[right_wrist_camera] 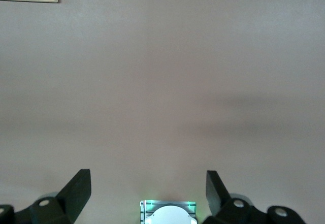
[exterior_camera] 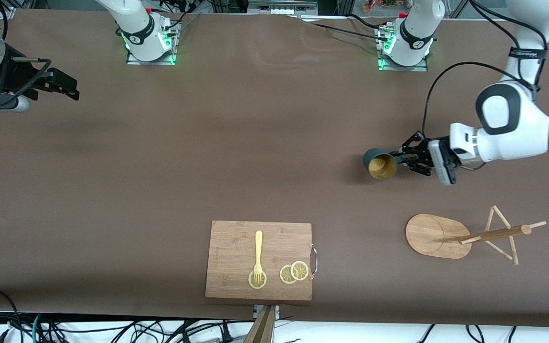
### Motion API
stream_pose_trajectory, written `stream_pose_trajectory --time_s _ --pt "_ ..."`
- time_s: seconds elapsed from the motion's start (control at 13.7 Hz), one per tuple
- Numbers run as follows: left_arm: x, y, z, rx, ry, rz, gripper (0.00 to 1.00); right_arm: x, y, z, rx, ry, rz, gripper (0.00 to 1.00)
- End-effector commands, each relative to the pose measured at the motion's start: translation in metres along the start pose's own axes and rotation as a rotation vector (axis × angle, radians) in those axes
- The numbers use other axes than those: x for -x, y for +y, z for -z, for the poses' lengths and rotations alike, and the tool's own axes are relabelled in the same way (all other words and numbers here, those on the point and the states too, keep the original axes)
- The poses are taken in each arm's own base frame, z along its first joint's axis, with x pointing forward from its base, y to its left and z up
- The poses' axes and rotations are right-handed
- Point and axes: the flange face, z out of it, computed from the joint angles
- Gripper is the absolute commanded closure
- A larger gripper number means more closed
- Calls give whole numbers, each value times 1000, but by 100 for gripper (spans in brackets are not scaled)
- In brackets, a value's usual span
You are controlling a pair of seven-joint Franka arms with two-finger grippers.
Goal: Pass cup and hang on rack
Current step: 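Lift the mug with the left gripper toward the wooden rack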
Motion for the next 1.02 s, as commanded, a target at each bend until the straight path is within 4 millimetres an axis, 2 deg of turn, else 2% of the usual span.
stream_pose_trajectory --time_s 0.0,0.15,0.22,0.29,0.44,0.51,0.58,0.8,0.95 --pt "0 -11 38 83 -5 210 100 3 3 1 -22 6 4 0" --pt "6 -12 50 137 -16 336 100 3 3 1 -22 4 4 0" --pt "17 -19 58 165 0 424 100 3 3 0 -22 4 4 0" --pt "24 -28 74 189 33 493 100 3 3 0 -22 4 4 0" --pt "28 -49 86 316 69 575 100 3 3 0 -22 4 4 0" --pt "34 -66 102 343 105 615 100 3 3 0 -22 4 4 0" --pt "36 -78 110 370 123 635 100 3 3 0 -22 4 4 0" --pt "49 -103 119 496 270 727 100 3 3 0 -21 3 4 0" --pt "72 -125 130 574 369 825 100 3 3 0 -21 3 4 0"
